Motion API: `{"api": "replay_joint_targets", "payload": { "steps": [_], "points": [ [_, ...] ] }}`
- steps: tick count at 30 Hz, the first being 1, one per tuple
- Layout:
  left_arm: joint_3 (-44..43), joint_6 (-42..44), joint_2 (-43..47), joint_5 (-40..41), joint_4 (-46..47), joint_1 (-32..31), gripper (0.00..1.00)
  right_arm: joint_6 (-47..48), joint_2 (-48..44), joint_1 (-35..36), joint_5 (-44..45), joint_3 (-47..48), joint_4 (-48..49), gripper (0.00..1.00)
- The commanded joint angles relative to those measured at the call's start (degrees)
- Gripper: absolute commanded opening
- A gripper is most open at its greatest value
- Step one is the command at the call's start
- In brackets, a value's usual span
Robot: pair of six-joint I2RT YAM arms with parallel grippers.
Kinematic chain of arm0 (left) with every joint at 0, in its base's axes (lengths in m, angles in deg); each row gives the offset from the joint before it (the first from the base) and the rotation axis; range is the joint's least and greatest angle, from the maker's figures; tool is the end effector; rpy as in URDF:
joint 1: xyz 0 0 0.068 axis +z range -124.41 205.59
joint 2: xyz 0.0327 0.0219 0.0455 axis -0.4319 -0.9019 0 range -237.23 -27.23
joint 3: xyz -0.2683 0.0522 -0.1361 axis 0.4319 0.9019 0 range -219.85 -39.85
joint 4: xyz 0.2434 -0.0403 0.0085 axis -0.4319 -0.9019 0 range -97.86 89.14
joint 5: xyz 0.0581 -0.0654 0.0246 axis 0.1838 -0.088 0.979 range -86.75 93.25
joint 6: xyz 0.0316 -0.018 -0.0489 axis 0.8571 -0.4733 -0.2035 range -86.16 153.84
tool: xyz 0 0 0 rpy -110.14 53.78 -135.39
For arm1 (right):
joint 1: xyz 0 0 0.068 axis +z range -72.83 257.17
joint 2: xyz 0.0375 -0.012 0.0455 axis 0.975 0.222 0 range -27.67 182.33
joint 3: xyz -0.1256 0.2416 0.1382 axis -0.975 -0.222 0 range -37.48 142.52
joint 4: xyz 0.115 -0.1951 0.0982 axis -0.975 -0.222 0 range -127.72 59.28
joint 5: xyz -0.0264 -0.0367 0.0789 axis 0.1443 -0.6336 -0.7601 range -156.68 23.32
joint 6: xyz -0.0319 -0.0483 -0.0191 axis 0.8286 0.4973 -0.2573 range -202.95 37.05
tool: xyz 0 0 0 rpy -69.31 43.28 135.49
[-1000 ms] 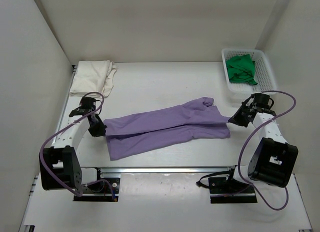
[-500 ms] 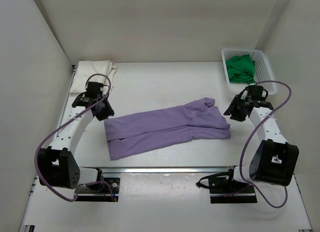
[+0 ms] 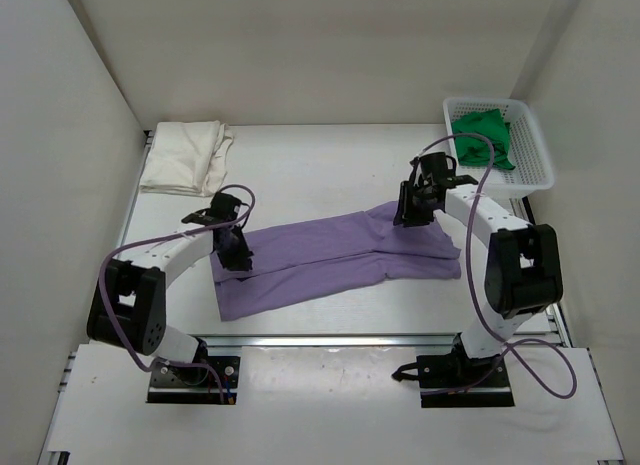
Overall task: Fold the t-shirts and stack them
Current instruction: Fold the other side of the tshirt into a rectangle
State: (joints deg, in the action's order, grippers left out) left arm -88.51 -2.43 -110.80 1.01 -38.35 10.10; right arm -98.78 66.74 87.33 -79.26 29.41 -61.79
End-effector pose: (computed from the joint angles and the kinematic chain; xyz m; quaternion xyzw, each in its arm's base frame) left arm 0.2360 -0.0673 0.2133 -0.1752 0.9724 -0.0841 0.1292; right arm 0.3288 0.0690 0.2563 0.0178 0.9572 0.1634 0.2384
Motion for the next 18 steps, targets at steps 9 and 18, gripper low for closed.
{"api": "replay_joint_targets", "payload": {
  "steps": [9, 18],
  "points": [
    [6.1, -0.3, 4.8, -0.8, 3.7, 0.3, 0.21, 3.6, 5.1, 1.7, 4.3, 4.6, -0.4, 0.35],
    [7.5, 0.0, 4.3, -1.0, 4.5, 1.7, 0.2, 4.9, 4.3, 5.0, 5.0, 3.2, -2.9, 0.31]
  ]
}}
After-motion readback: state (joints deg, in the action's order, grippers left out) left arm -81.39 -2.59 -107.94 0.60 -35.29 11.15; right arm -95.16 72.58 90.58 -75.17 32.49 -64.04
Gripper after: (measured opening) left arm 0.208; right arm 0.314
